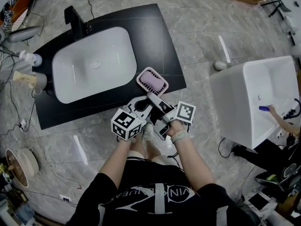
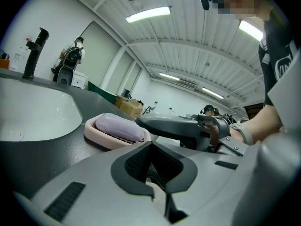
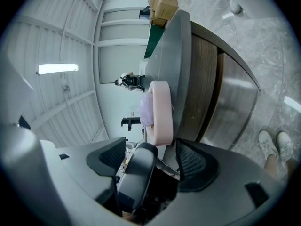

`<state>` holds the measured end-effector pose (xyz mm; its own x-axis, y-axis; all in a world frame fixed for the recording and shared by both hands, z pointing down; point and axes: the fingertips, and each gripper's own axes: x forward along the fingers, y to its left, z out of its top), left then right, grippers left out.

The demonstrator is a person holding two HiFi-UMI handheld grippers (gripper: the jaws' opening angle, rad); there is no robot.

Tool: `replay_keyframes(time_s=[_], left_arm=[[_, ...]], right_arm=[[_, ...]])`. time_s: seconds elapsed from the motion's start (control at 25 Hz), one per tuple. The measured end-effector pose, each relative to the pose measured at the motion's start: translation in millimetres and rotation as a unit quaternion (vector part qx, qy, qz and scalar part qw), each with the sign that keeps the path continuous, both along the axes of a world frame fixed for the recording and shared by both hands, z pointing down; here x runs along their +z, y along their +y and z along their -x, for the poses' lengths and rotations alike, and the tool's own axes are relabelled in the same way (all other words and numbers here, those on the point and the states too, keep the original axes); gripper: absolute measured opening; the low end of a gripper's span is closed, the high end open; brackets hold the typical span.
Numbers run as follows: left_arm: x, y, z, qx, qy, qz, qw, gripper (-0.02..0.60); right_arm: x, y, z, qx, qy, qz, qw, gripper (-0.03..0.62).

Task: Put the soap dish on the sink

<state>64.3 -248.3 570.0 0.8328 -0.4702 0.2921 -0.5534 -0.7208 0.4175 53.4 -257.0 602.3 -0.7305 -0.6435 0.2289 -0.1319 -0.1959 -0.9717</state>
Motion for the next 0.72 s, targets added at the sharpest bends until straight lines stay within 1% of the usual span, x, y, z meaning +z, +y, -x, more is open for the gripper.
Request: replay_keyframes(time_s=[0.08, 0.28, 0.4, 0.52, 0.72], left_arm=[[0, -1, 0, -0.007, 0.003, 0.006, 0.9999, 0.014], [-8, 1, 0, -0.010, 0.028, 0.001, 0.9996, 0.014], [-10, 1, 3, -0.016, 0.027, -0.001, 0.9995, 0.015], [-10, 1, 11, -0.025, 0.024, -0.001, 0.9994, 0.015], [-13, 0, 28, -0.045, 0.014, -0.004, 0.9989, 0.014]], right_arm=[[0, 1, 0, 0.001, -0.002, 0.000, 1.000, 0.313], [0, 5, -6, 0.005, -0.008, -0.003, 1.000, 0.311], [-1, 7, -11, 0.007, -0.009, -0.011, 1.000, 0.311], [-3, 10, -14, 0.001, 0.001, -0.017, 1.000, 0.311], [-2, 19, -21, -0.007, 0.038, -0.017, 0.999, 0.311]])
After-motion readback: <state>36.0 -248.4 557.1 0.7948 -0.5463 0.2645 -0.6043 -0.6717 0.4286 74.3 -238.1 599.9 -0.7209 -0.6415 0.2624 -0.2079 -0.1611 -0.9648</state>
